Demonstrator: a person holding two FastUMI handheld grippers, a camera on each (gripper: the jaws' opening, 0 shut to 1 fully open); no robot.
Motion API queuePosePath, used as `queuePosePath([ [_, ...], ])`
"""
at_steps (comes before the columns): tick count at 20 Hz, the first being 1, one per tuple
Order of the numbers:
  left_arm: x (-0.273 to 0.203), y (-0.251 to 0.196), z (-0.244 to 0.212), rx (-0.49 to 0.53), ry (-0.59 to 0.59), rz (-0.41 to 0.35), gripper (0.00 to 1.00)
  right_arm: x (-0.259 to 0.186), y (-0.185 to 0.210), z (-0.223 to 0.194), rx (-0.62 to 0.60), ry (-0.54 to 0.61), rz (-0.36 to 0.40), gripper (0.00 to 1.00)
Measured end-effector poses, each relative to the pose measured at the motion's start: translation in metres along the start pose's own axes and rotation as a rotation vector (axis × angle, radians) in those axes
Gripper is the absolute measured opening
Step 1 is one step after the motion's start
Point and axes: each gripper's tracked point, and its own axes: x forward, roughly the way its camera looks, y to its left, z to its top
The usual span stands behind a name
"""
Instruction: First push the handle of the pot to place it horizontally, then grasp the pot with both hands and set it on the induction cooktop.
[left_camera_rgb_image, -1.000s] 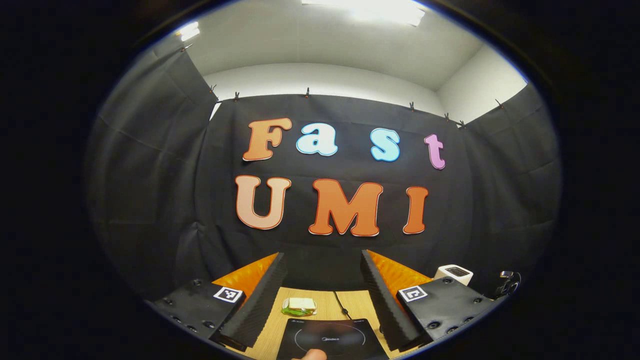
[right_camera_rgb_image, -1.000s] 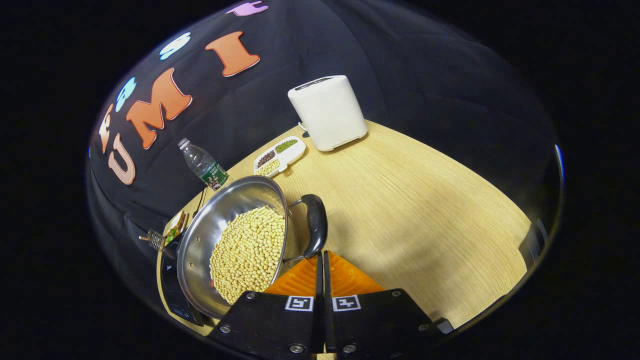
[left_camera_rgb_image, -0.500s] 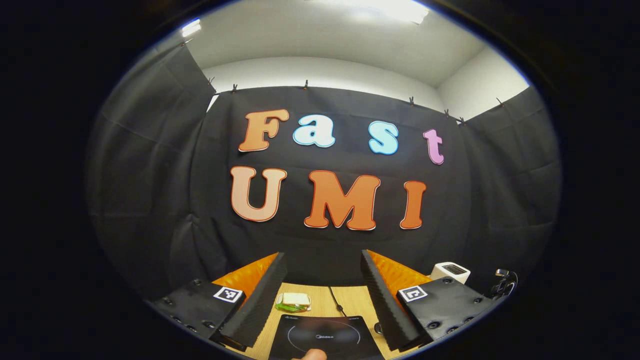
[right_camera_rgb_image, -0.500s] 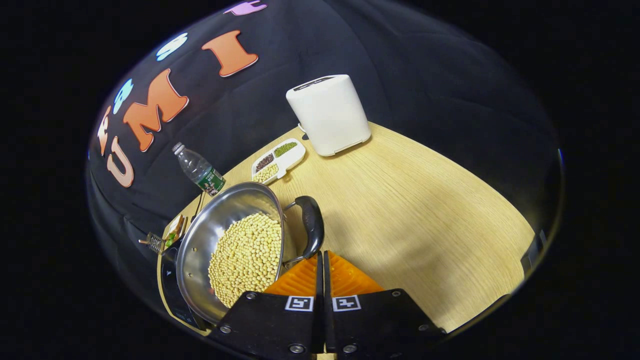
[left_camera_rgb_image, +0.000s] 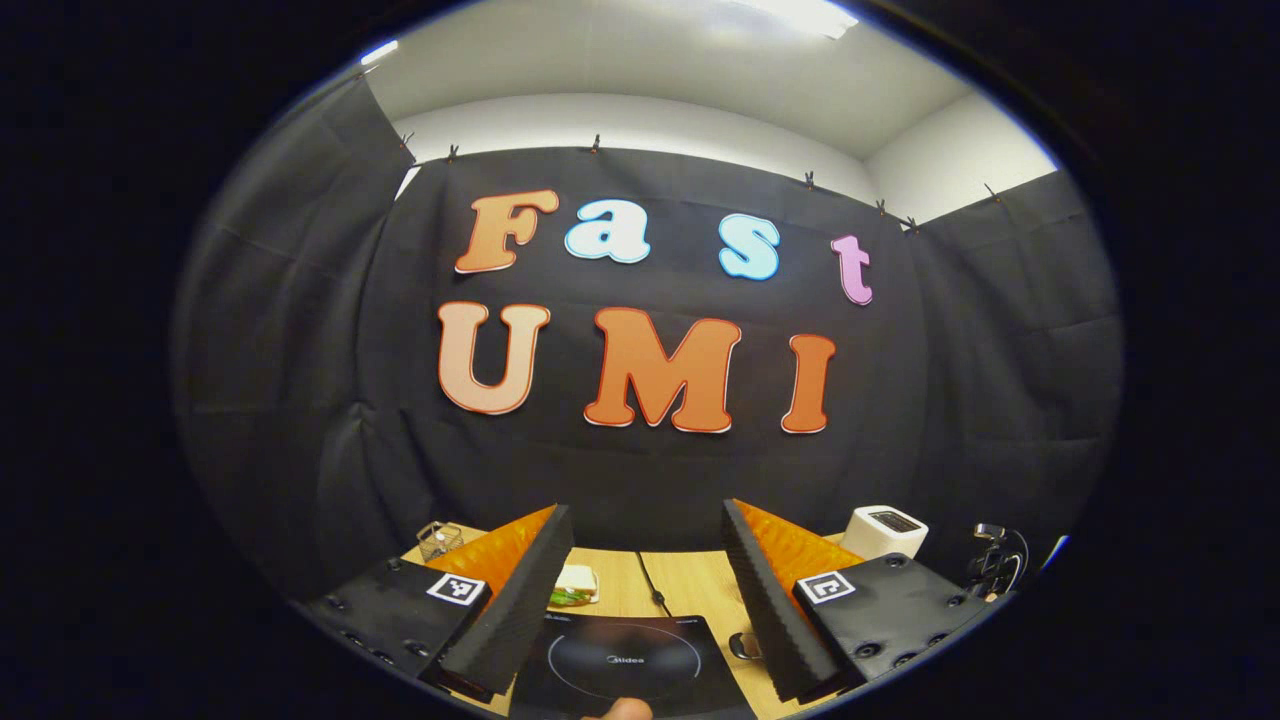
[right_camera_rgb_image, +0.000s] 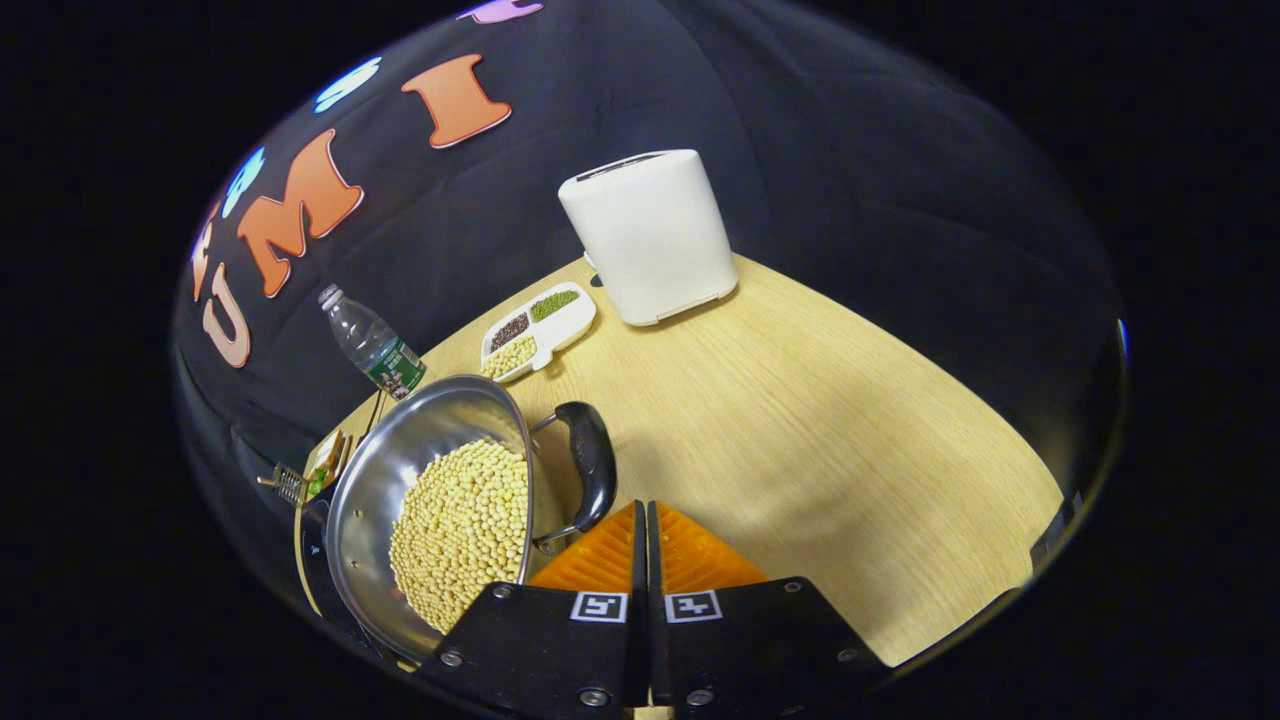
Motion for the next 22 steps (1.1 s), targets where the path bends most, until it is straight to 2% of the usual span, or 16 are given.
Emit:
queuePosePath([
  [3, 0.014, -0.021, -0.032, -0.057, 0.039, -0.048, 0.98, -0.002, -0.004, 0.018, 0.015, -0.035, 0.001, 0.00],
  [6, 0.030, -0.043, -0.078, -0.095, 0.079, -0.076, 0.98, -0.012, 0.001, 0.031, 0.005, -0.100, 0.036, 0.00],
  [10, 0.053, -0.055, -0.137, -0.013, 0.104, -0.010, 0.98, -0.024, 0.016, 0.041, -0.052, -0.167, 0.092, 0.10],
  [11, 0.058, -0.066, -0.153, -0.002, 0.116, -0.020, 0.98, -0.027, 0.021, 0.044, -0.060, -0.188, 0.110, 0.21],
  [12, 0.061, -0.081, -0.174, -0.003, 0.137, -0.039, 0.98, -0.031, 0.025, 0.047, -0.070, -0.210, 0.123, 0.26],
  [13, 0.063, -0.092, -0.192, -0.004, 0.163, -0.054, 0.99, -0.031, 0.028, 0.050, -0.083, -0.231, 0.129, 0.52],
  [15, 0.068, -0.110, -0.222, -0.004, 0.208, -0.085, 0.98, -0.026, 0.032, 0.051, -0.114, -0.250, 0.131, 0.72],
  [19, 0.086, -0.122, -0.274, 0.032, 0.310, -0.075, 0.98, -0.008, 0.034, 0.040, -0.151, -0.207, 0.114, 0.89],
  [22, 0.095, -0.128, -0.310, -0.001, 0.411, -0.083, 0.98, 0.002, 0.035, 0.040, -0.162, -0.197, 0.111, 0.95],
])
